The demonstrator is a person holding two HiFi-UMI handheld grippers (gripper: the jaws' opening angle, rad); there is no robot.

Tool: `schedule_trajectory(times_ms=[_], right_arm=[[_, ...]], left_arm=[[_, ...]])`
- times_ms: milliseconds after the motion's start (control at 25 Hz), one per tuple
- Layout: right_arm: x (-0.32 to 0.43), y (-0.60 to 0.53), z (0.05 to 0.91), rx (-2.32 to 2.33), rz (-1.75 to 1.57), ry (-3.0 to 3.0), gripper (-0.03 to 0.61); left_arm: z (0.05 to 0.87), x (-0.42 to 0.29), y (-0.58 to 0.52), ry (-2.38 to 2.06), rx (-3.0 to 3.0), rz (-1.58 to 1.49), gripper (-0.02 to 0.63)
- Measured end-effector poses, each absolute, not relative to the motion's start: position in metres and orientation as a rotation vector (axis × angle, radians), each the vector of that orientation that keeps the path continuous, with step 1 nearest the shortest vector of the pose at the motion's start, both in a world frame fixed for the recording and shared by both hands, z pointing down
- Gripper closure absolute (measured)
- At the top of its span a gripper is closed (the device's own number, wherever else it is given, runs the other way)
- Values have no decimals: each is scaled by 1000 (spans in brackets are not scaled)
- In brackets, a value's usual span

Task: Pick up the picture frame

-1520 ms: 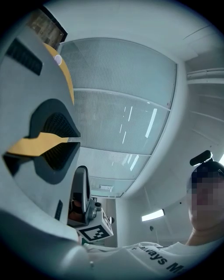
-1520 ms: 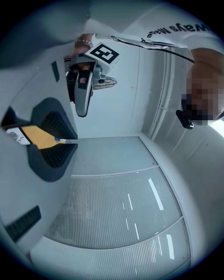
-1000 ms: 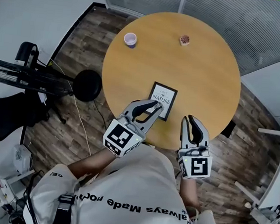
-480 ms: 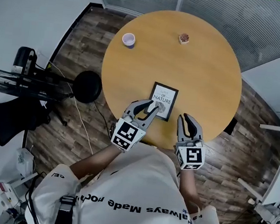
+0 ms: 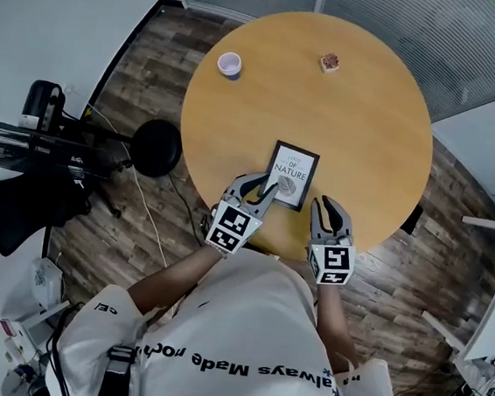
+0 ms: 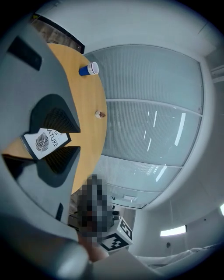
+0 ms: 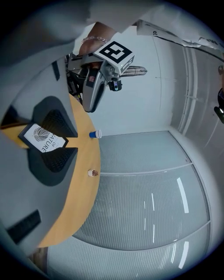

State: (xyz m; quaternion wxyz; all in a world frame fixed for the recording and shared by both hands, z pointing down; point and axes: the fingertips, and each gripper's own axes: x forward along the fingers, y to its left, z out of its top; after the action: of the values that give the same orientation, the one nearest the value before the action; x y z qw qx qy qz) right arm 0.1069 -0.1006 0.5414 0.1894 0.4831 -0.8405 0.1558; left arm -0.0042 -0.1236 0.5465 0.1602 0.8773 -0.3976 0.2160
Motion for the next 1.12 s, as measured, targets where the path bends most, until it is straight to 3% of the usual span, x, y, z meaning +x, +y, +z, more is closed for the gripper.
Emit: schedule_trajectory(times_ms=[1120], right_arm=[[99, -104, 638, 1269, 514, -2234, 508]], left_arm=[[655, -20, -128, -1039, 2350, 771, 518]])
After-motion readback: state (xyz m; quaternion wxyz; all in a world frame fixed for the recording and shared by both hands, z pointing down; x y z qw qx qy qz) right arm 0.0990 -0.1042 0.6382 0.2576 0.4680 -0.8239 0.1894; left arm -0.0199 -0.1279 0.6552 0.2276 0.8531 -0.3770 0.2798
